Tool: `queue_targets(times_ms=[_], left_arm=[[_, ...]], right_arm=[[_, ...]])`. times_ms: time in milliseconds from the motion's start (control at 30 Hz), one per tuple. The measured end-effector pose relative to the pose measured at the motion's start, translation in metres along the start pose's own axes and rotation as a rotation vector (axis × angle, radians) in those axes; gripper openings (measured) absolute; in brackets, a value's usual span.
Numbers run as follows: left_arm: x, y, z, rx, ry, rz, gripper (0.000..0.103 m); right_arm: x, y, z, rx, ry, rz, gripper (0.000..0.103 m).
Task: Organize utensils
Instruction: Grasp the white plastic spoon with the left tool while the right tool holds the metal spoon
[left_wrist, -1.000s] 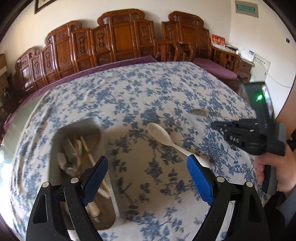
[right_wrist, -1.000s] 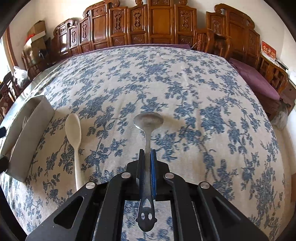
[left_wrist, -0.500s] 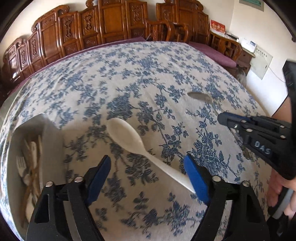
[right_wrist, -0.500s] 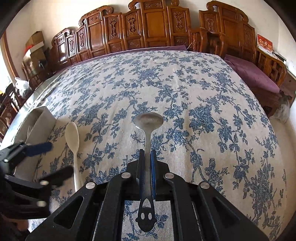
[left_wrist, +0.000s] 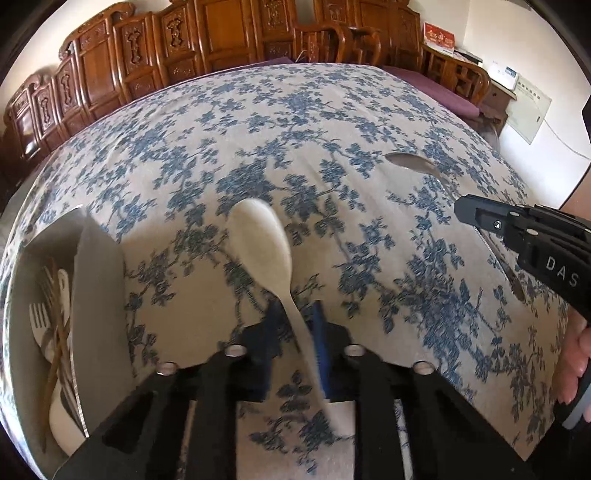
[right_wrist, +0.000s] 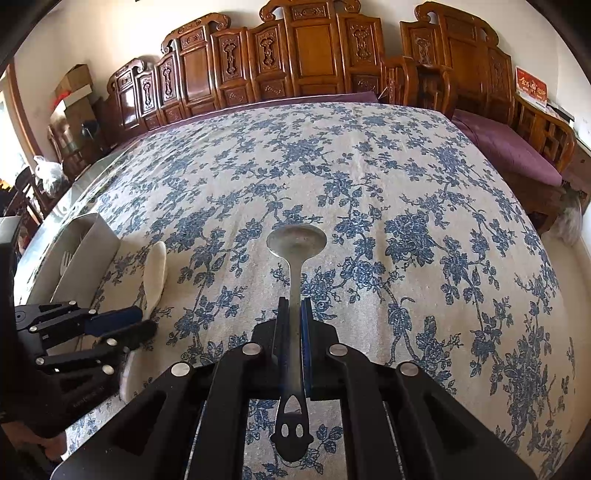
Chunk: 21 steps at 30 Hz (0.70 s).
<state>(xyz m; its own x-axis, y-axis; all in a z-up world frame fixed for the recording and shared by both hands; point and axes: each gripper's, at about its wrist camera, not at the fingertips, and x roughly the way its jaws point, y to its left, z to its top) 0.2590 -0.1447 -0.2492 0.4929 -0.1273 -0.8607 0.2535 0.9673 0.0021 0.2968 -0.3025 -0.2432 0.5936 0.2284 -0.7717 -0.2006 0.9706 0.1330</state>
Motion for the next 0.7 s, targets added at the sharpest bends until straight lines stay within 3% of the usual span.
queue_targets(times_ms=[233,500,567,700], left_arm=[[-0.008,0.009,-0.010,0.013,0.018,0.001,0.007],[-0.041,0.023,-0.012,0.015,-0.022,0.016,0.007],[-0.051,0.026,-0.012,0.013,-0.036,0.019,0.000],[-0.070,0.034,-0.013,0.005,-0.067,0.026,0.000]], right_arm=[[0.000,0.018,-0.003,-0.049,0.004,0.017,0.008],[-0.005,0.041,-0.010,-0.088,0.003,0.040,0.008],[-0.007,0.047,-0.012,-0.102,0.005,0.044,0.008],[-0.011,0.059,-0.014,-0.123,0.002,0.065,0.008]])
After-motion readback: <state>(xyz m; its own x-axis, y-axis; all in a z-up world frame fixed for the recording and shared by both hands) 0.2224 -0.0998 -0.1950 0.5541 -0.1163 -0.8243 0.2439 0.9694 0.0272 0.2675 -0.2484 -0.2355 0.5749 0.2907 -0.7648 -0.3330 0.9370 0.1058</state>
